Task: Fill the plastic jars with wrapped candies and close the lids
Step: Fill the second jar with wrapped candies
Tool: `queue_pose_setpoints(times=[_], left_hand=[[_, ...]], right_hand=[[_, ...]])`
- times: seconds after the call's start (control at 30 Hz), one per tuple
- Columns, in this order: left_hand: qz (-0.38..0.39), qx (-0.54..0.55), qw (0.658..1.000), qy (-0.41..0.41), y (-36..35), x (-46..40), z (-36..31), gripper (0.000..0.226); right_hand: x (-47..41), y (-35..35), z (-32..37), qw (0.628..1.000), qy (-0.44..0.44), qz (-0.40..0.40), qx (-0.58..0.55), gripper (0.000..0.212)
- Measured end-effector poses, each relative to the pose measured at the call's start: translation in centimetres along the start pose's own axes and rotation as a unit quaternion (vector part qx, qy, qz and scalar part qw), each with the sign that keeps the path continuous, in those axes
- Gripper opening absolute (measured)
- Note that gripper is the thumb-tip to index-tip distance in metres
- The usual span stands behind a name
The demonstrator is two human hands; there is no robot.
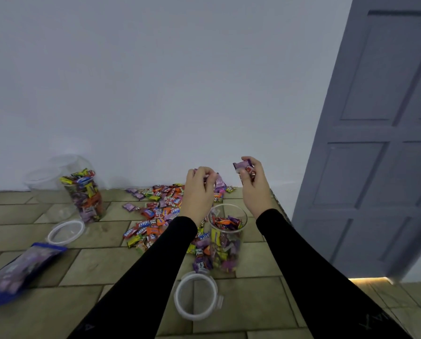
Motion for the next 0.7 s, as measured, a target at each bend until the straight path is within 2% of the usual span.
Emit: queue_pose_setpoints(times=[0.13,0.3,0.5,0.6,0.7], left_hand=[[-0.055,0.038,0.998,0.017,0.3,1.7,-0.5,0.013],[-0.118,0.152,0.978,0.076,0.1,3.5,0.0,0.021],[-0.124,0.190,0.969,0.095,-0.6,4.8,-0.6,0.013],[-0.133,0.213,0.964,0.084,-0.8,5.1,-0.8,0.008],[-0.142,0.238,0.957,0.088,-0.8,5.3,-0.9,0.012]], right_hand=[[1.7,0.2,0.9,0.996,0.014,-0.061,-0.068,0.023],[3.2,0.1,0.9,0.989,0.005,-0.098,-0.114,0.021],[3.7,0.1,-0.5,0.982,-0.017,-0.142,-0.120,0.021],[3.4,-0.1,-1.0,0.982,-0.025,-0.145,-0.118,0.021],[3.3,-0.3,-1.0,0.983,-0.025,-0.139,-0.116,0.019]])
Point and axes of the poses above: each hand's wrist, its own x-axis away from the middle knuckle, its own y-axis out of the back of the hand, z = x × y, the point moved 6 cm from there along -x, towards the middle knuckle, and after that the axes turned 14 degrees about -y, right-handed, at the moved point
